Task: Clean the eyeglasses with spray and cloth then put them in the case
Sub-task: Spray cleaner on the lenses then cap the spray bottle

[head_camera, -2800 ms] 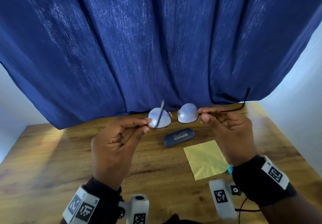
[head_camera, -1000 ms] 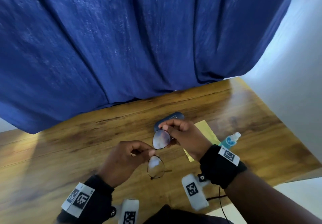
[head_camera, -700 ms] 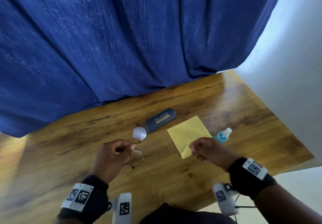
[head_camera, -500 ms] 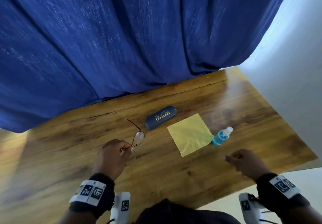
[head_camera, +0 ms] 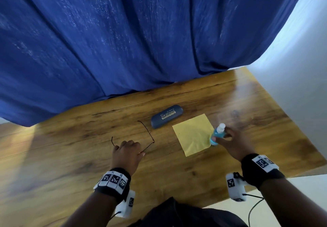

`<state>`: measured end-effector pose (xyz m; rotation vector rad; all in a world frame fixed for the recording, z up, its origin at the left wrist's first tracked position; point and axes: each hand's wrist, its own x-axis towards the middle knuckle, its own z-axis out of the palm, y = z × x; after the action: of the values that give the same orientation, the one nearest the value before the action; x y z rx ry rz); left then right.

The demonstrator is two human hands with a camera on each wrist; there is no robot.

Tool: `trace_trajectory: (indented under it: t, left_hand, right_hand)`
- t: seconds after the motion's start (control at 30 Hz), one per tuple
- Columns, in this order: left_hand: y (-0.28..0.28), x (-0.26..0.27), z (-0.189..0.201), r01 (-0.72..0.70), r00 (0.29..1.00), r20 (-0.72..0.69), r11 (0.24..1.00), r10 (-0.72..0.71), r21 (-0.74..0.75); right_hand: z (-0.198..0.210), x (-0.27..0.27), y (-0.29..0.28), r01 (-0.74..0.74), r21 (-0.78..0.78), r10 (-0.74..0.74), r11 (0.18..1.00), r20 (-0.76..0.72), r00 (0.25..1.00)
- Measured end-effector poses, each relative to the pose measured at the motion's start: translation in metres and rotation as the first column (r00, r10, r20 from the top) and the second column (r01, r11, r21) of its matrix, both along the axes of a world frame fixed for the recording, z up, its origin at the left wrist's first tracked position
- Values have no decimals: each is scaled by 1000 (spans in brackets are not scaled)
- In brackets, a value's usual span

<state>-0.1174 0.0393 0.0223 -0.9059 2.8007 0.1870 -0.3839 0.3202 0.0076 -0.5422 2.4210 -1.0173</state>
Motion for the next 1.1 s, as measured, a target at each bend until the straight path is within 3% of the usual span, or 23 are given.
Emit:
trace_trajectory:
  t: [0.1, 0.17, 0.3, 0.37, 0.43, 0.5, 0.67, 0.8, 0.83, 0.93, 0.97, 1.0, 1.1]
  left_hand:
    - [-5, 5, 10, -27, 992, -114, 984, 48, 176]
    - [-6, 7, 29, -3, 960, -264, 943, 96, 332]
    - [-6, 12, 91, 121, 782, -580, 856, 229, 502]
    - [-10, 18, 118, 237, 721, -627, 746, 294, 622]
    - [-15, 23, 137, 374, 651, -642, 565, 404, 735]
    - [-16, 35, 152, 443, 591, -658, 494, 466, 748]
    - [-23, 68, 167, 391, 487, -712, 602, 506, 696]
    - [-32, 90, 171, 272, 378, -779, 744, 501, 610]
    - [-36, 96, 176, 228, 306, -804, 780, 511, 583]
    - [-81, 134, 206, 110, -129, -764, 775, 632, 622]
    - [-100, 151, 219, 91, -220, -734, 762, 643, 641]
    - [-117, 168, 230, 57, -225, -740, 767, 634, 640]
    - [-143, 191, 225, -123, -6, -768, 761, 641, 637]
  right_hand:
    - [24, 14, -30, -110, -97, 114, 989, 35, 993]
    - [42, 29, -55, -205, -186, 222, 961, 73, 972]
    - [81, 67, -109, -384, -368, 450, 847, 108, 887]
    - [102, 93, -137, -448, -447, 549, 774, 120, 827]
    - [116, 116, -160, -495, -501, 635, 710, 152, 757]
    - [125, 138, -181, -532, -545, 716, 648, 198, 669]
    - [132, 176, -211, -539, -600, 798, 591, 338, 500]
    - [128, 201, -228, -510, -621, 797, 595, 375, 473]
    - [123, 201, -229, -523, -599, 788, 606, 363, 498]
    - [105, 193, -217, -562, -508, 752, 653, 341, 564]
    - [98, 190, -210, -563, -491, 742, 665, 345, 575]
    - [93, 187, -203, -561, -475, 730, 678, 350, 586]
    - [87, 185, -195, -530, -506, 725, 681, 366, 583]
